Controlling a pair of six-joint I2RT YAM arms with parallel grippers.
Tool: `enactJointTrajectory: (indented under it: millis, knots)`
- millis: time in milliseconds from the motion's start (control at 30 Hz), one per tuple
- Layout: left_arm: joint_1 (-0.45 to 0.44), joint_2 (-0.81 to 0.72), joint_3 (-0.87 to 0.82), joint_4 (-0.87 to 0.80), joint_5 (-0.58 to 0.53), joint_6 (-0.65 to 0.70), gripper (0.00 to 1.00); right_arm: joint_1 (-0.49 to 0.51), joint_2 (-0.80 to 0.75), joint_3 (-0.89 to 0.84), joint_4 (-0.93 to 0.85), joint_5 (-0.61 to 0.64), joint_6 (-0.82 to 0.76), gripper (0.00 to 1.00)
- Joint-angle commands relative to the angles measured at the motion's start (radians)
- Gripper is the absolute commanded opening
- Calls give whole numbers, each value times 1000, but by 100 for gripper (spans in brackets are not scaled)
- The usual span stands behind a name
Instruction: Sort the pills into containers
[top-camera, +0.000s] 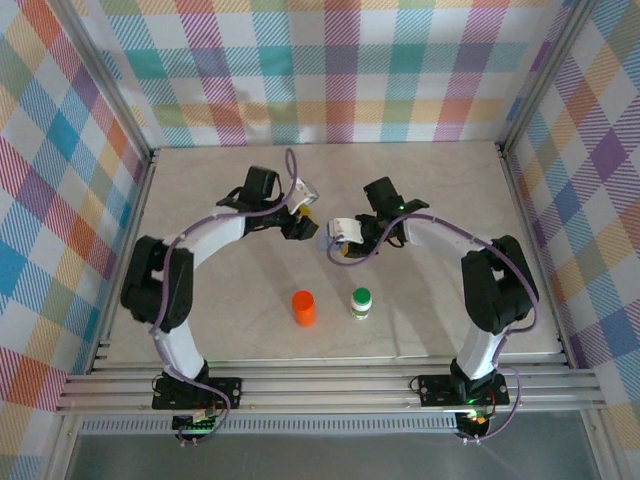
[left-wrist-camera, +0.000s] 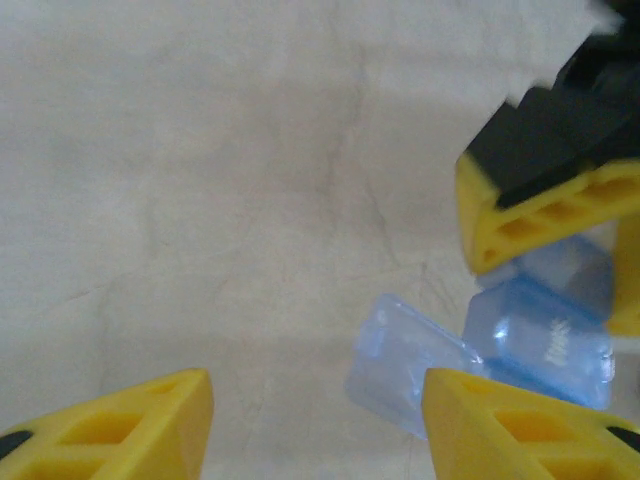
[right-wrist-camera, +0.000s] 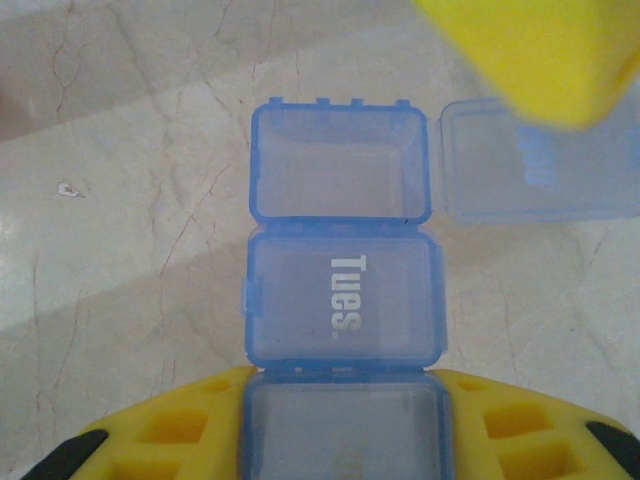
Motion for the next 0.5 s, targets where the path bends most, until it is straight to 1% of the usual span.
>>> enactJointTrajectory:
  millis: [0, 67, 100, 167, 200, 267, 400, 467]
  knots:
    - [10, -161, -123, 325, -158, -142, 60, -14, 61, 63, -49, -6, 25, 12]
    - [10, -239, -228, 478, -300, -220, 62, -33, 90, 83, -53, -9, 31, 12]
    - [10, -270, -271, 529, -365, -256, 65, -41, 99, 94, -60, -15, 33, 13]
    - [10, -326, -346, 607, -485, -330, 66, -55, 135, 139, -96, -28, 37, 13]
    - [10, -348, -369, 615, -523, -362, 67, -57, 154, 160, -115, -30, 37, 14]
    - [7, -392, -418, 616, -616, -455, 71, -59, 202, 209, -152, -21, 36, 15]
    - [0, -473, -514, 577, -753, -568, 77, -60, 282, 308, -218, -14, 45, 17]
    - [-2, -518, -545, 528, -828, -628, 81, -60, 319, 360, -225, 3, 64, 19]
